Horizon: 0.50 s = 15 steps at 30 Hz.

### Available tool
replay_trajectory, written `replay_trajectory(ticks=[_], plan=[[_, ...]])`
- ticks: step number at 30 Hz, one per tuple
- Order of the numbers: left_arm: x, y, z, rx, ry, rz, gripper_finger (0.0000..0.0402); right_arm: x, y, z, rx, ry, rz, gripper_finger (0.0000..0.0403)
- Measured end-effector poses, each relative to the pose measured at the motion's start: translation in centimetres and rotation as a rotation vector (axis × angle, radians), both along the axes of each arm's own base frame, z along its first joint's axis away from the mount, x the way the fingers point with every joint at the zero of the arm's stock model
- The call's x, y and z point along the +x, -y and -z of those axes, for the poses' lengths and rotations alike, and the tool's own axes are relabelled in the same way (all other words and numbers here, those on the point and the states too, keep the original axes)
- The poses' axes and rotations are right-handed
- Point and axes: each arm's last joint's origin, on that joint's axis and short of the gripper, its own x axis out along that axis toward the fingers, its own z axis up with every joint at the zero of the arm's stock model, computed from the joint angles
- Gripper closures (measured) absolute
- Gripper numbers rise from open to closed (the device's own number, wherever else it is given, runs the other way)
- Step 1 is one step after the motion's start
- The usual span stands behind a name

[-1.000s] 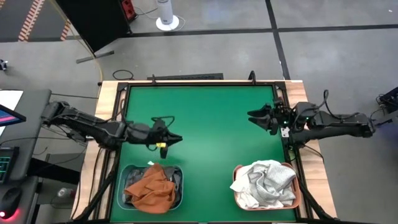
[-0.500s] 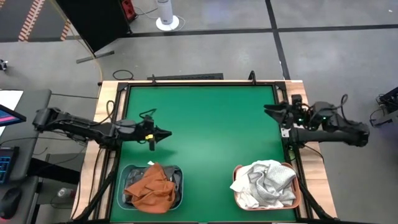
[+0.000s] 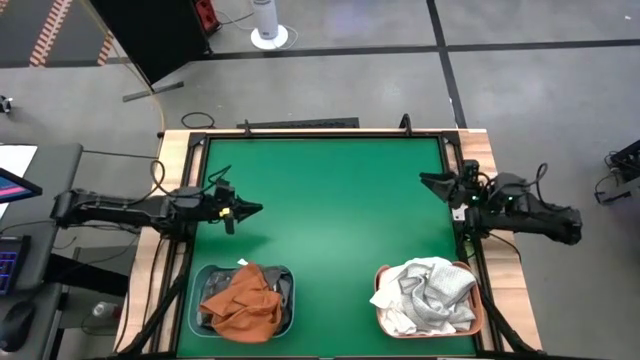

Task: Sort towels by color in basket
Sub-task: Return to Home Position

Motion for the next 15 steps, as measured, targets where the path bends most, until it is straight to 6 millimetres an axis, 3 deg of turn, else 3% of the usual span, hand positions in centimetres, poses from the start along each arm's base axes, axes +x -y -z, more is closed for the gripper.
replay_trajectory(ticks=[15], plan=[[-3.6,-0.2,-0.1,-0.015,0.019,-0.09,0.0401,0.9,0.1,2.1,-0.05,-0.065,0.013,0.0108]])
